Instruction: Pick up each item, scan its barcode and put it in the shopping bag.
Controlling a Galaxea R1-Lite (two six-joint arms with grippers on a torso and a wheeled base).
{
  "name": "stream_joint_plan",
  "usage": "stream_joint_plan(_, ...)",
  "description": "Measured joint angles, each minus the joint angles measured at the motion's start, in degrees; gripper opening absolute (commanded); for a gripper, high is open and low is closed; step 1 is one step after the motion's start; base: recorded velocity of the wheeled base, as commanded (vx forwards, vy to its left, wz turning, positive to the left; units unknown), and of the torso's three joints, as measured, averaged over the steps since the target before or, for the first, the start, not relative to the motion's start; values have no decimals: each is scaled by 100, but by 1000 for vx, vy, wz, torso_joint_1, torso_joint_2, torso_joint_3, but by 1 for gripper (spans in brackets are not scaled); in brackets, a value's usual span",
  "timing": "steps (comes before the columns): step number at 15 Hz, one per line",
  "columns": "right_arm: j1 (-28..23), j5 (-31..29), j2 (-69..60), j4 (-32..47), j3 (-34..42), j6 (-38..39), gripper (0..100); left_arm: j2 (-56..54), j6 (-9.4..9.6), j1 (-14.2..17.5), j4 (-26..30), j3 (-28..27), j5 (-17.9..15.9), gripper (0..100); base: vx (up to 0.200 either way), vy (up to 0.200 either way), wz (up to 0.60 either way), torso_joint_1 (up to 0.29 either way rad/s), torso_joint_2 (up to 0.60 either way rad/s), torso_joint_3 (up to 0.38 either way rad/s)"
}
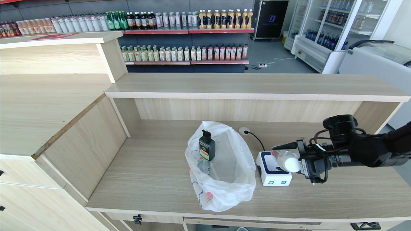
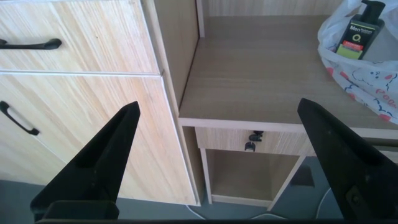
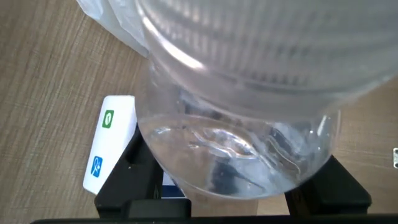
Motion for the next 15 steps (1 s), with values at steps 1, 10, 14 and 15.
stream_joint_plan(1,-108,20,-119,-1,160,177,0,0,2,0,0,0,0,100,0,0,0,0,0,0)
stream_joint_plan(10,-545,84,-1883,-222,623,3090,0,0,2,5,0,0,0,100,0,0,0,0,0,0)
stream_joint_plan(14,-1529,77,-2854,-247,866,4379,0,0,0,0,-2,0,0,100,0,0,0,0,0,0)
stream_joint_plan(15,-1777,73,-3005,-274,887,4584,0,0,2,2,0,0,0,100,0,0,0,0,0,0)
